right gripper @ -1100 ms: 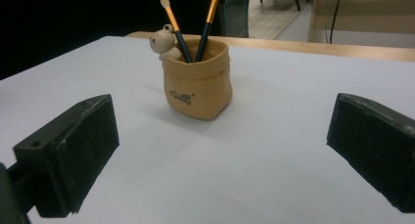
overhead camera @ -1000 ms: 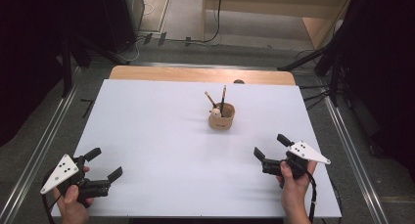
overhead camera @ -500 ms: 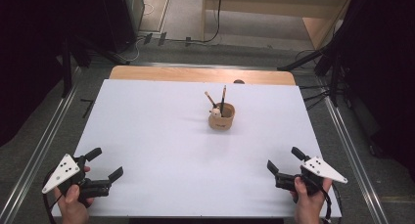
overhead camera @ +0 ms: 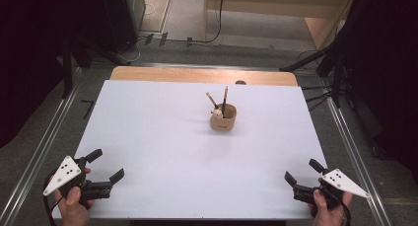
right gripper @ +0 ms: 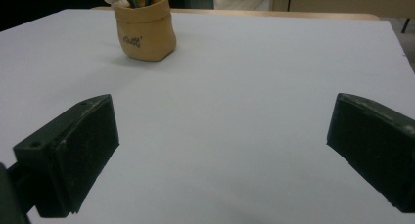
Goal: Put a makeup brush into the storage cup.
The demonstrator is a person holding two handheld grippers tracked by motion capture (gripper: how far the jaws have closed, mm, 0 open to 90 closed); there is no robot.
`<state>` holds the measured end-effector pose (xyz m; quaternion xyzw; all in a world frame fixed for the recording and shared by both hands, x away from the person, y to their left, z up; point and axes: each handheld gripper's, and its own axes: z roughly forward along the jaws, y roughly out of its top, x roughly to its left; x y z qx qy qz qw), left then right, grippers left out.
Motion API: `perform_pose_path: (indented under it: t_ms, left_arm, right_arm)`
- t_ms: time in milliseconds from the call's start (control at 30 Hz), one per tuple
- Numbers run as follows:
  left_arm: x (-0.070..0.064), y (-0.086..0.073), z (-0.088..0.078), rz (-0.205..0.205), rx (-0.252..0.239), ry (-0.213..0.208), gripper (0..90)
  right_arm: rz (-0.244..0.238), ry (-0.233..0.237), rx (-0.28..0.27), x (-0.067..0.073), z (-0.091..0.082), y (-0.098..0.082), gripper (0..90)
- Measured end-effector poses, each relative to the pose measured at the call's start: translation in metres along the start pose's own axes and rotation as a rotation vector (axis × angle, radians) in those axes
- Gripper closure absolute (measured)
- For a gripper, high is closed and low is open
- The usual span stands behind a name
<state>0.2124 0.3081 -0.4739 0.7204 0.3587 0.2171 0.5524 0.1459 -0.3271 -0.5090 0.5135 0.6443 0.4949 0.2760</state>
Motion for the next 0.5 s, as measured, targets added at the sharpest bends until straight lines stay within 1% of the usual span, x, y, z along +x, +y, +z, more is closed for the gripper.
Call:
perform_pose_path:
  t_ms: [67,133,233,300,367,500]
  left_arm:
    - [0.0004,0.0002,-0.0005,-0.001,-0.006,-0.001,0.0]
    - [0.0002,0.0006,-0.0009,-0.003,-0.010,-0.002,0.0]
    - [-0.0013,0.0010,-0.0015,0.000,-0.011,-0.006,0.0]
    - [-0.0018,0.0015,-0.0026,0.001,-0.020,-0.006,0.0]
    - [-0.0015,0.0017,-0.0026,-0.003,-0.023,-0.004,0.0]
    - [-0.0018,0.0014,0.0002,0.002,-0.008,-0.003,0.0]
  right_arm:
    - [0.003,-0.007,0.004,-0.0029,-0.0046,-0.0027,0.0]
    - [-0.010,-0.032,0.010,-0.0053,-0.0074,-0.0041,0.0]
    - [0.005,-0.040,-0.001,-0.0081,-0.0095,-0.0038,0.0]
    - [0.015,-0.038,-0.006,-0.0076,-0.0106,-0.0032,0.0]
    - [0.011,-0.028,-0.015,-0.0061,-0.0115,-0.0020,0.0]
    - [-0.007,-0.013,-0.016,-0.0039,-0.0120,0.0002,0.0]
